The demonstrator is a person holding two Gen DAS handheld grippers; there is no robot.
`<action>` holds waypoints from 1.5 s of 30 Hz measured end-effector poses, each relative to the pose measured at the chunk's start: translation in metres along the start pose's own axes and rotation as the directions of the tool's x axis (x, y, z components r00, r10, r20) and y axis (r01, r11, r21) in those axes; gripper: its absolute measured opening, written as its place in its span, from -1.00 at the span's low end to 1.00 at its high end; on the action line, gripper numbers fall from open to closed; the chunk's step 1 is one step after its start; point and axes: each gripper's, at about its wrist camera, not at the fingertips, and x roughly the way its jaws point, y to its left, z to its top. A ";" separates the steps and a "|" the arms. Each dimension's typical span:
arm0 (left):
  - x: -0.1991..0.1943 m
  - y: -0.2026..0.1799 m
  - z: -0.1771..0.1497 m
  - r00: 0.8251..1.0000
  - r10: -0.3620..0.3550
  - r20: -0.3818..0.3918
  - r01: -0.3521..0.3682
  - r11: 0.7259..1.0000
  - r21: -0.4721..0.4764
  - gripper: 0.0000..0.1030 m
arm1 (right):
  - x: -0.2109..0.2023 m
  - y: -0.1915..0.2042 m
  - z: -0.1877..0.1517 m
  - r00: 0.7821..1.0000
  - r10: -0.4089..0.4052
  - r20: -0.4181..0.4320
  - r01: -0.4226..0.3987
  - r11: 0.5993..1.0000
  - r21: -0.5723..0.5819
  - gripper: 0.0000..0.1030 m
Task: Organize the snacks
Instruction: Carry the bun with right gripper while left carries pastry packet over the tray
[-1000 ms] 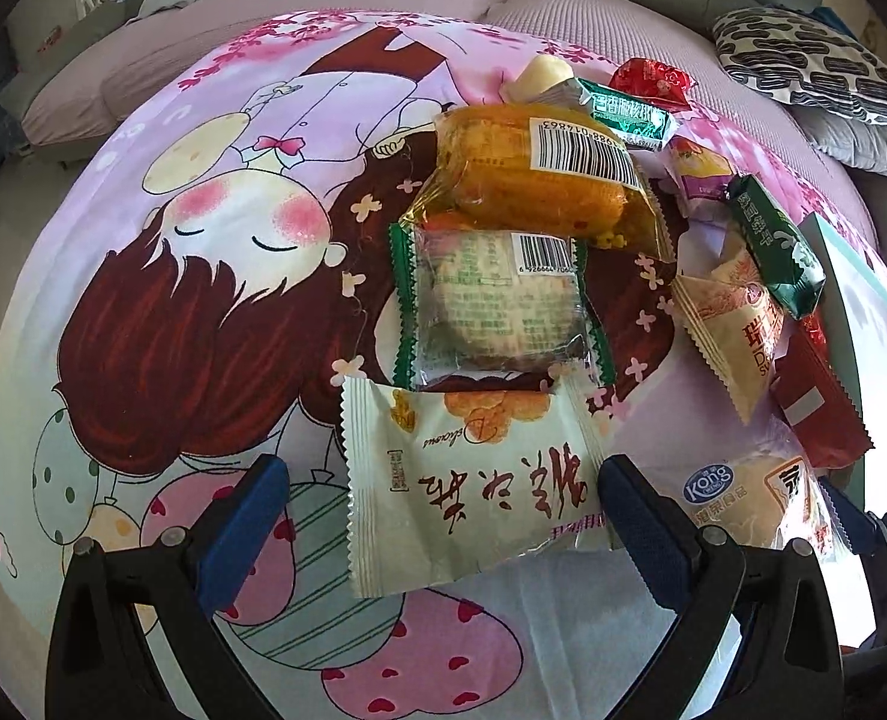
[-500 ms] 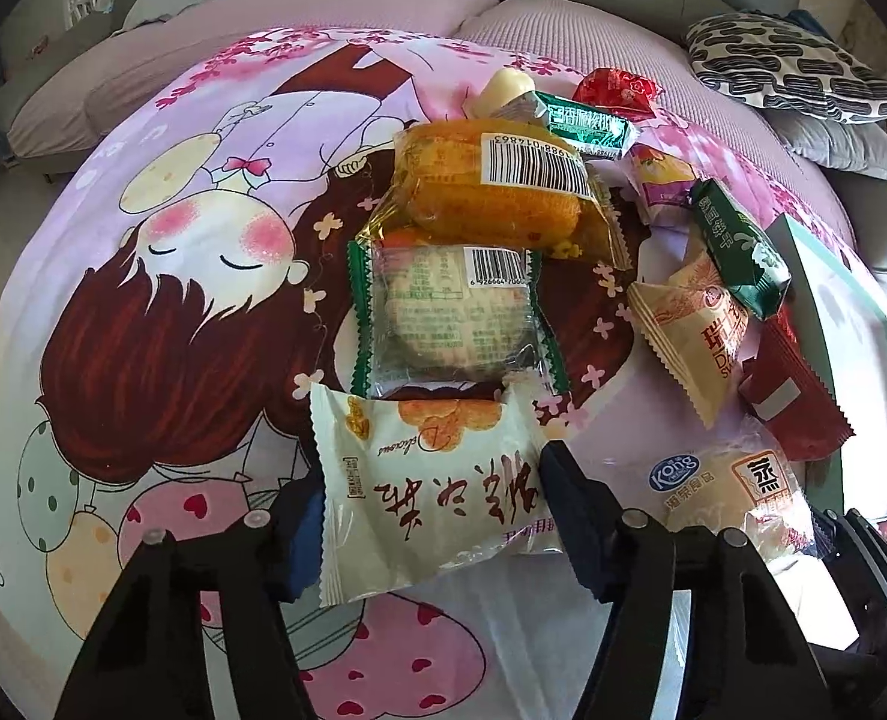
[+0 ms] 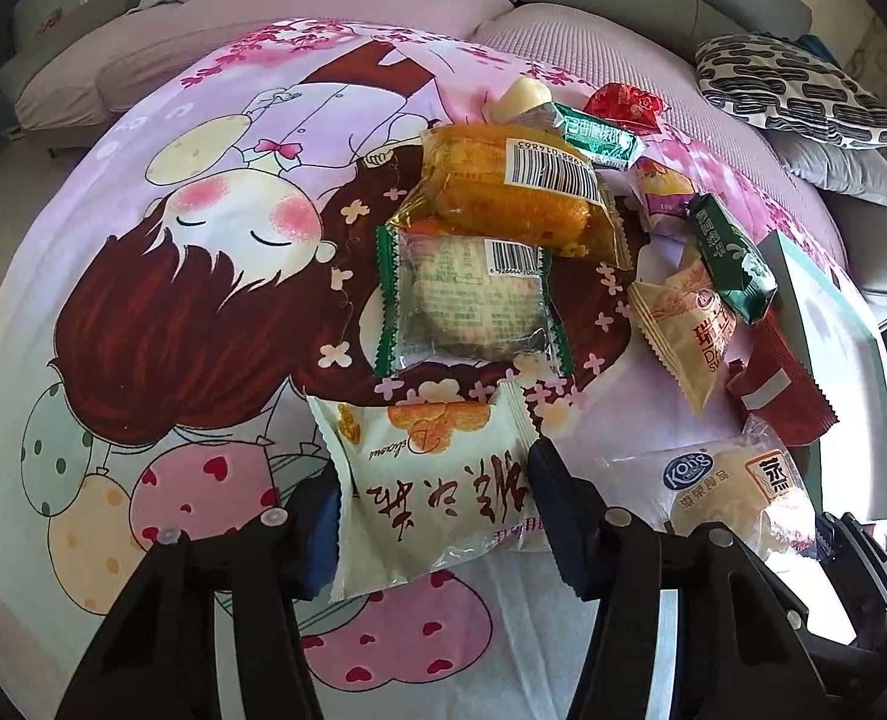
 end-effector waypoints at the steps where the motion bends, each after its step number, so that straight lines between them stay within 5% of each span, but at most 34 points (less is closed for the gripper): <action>1: -0.002 0.002 -0.001 1.000 -0.001 0.002 0.001 1.000 -0.006 0.14 | -0.002 0.002 0.000 1.000 0.006 0.004 -0.006 1.000 -0.004 0.23; 28: -0.049 0.003 -0.001 0.997 0.018 0.074 -0.015 0.999 -0.043 0.14 | -0.043 -0.003 0.007 0.992 0.056 0.110 -0.058 0.998 0.013 0.23; 38: -0.057 -0.043 0.012 0.996 -0.033 0.080 0.030 0.999 0.038 0.14 | -0.083 -0.080 0.021 0.974 -0.095 0.205 0.055 0.979 0.195 0.23; 45: -0.063 -0.101 0.027 0.990 -0.103 0.094 0.089 0.987 0.135 0.14 | -0.118 -0.154 0.026 0.925 -0.281 0.256 0.181 0.918 0.353 0.23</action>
